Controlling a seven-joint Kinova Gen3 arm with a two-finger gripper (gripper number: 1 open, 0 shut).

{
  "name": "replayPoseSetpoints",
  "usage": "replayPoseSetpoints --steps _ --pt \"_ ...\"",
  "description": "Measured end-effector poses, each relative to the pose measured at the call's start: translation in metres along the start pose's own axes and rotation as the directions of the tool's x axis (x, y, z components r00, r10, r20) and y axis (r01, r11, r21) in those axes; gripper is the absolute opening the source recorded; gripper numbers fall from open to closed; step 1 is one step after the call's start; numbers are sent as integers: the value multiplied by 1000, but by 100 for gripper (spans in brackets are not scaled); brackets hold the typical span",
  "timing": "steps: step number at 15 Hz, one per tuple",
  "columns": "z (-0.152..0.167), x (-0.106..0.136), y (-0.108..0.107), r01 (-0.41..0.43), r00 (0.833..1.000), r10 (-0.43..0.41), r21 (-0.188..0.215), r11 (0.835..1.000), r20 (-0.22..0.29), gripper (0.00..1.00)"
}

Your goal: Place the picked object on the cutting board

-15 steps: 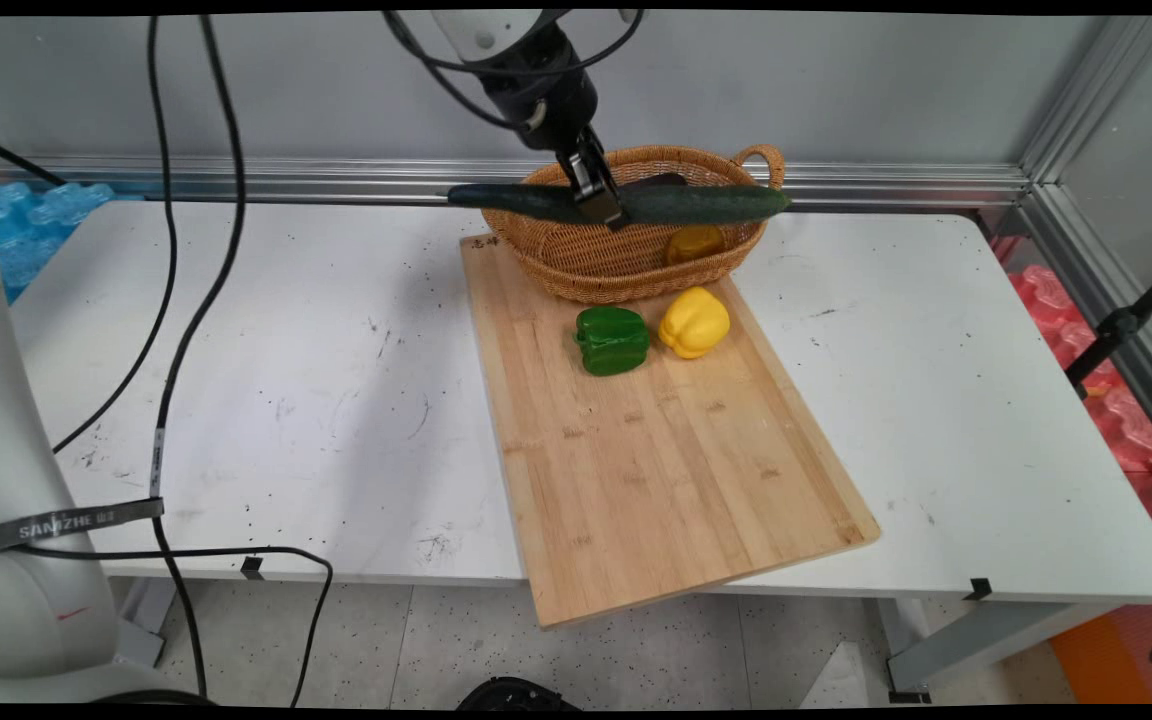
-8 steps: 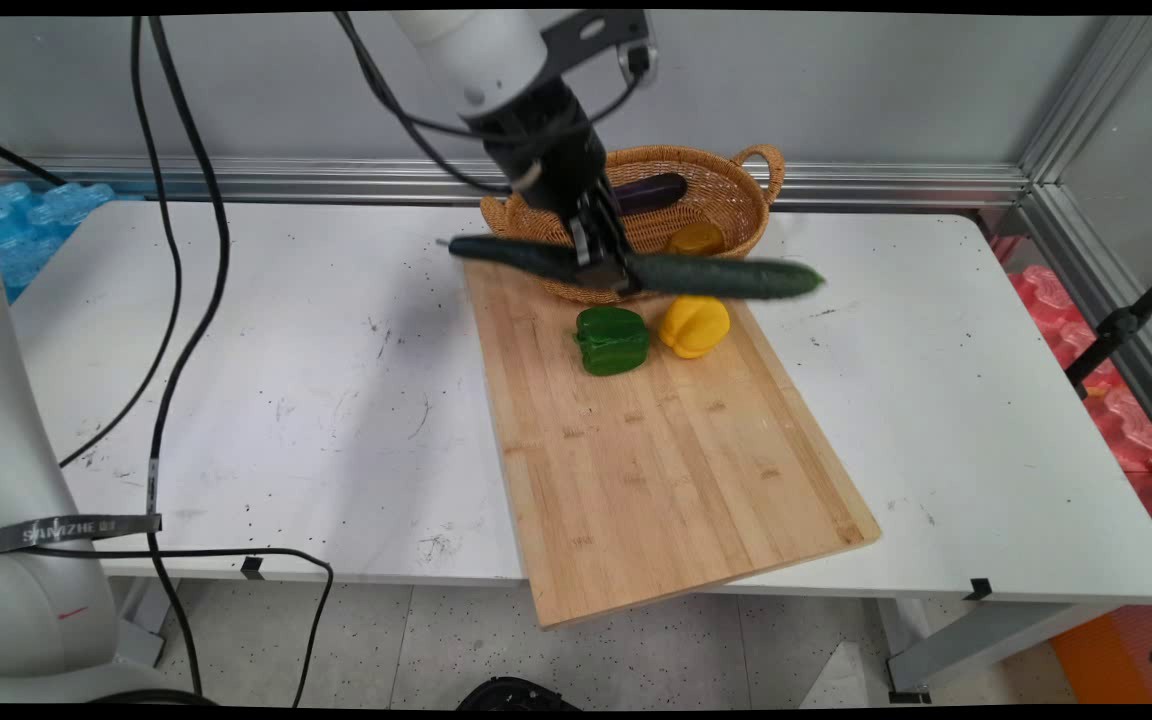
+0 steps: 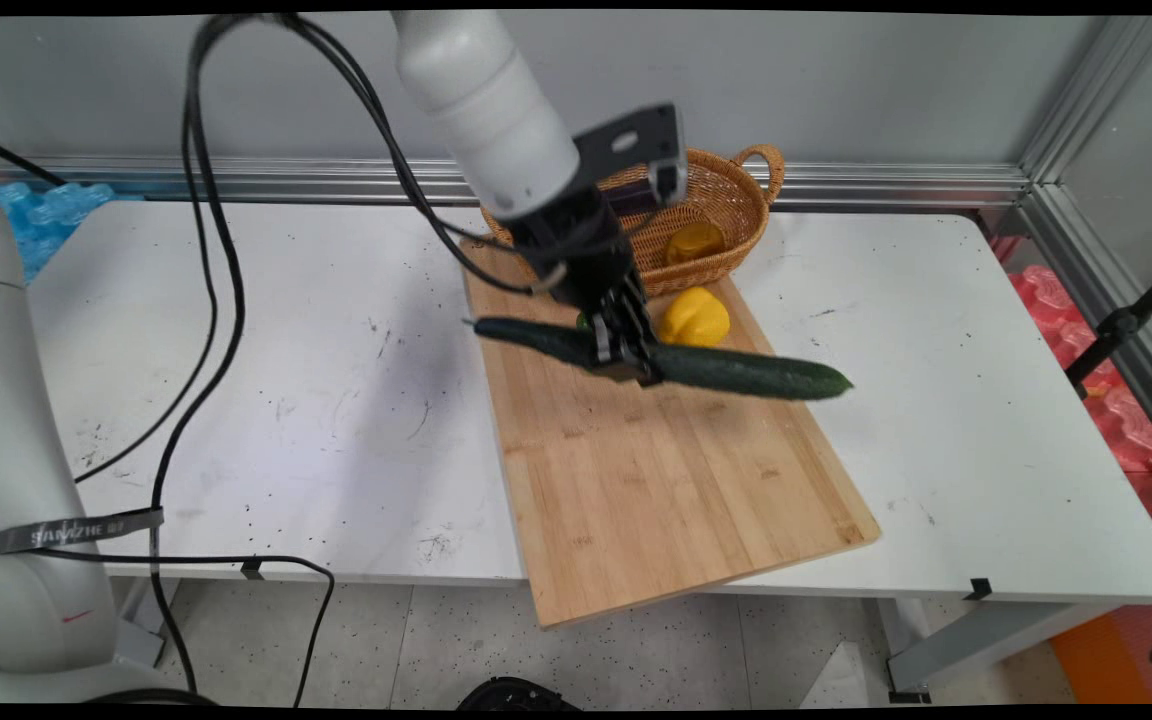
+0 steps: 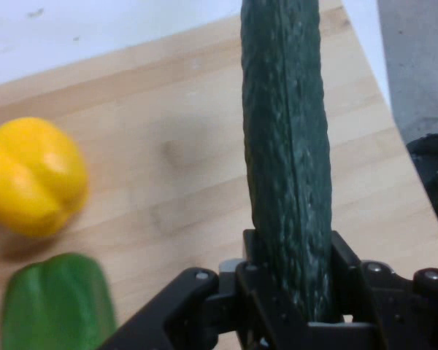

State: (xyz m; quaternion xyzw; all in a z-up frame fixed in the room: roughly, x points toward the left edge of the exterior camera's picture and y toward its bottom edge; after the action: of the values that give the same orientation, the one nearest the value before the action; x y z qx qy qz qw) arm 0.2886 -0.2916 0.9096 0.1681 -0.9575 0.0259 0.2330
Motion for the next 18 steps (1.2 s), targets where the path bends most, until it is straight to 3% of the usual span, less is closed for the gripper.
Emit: replayPoseSetpoints --steps 12,18 --pt "93 -16 22 21 1000 -20 -74 997 14 0" --pt "120 -28 24 36 999 -33 -91 995 31 0"
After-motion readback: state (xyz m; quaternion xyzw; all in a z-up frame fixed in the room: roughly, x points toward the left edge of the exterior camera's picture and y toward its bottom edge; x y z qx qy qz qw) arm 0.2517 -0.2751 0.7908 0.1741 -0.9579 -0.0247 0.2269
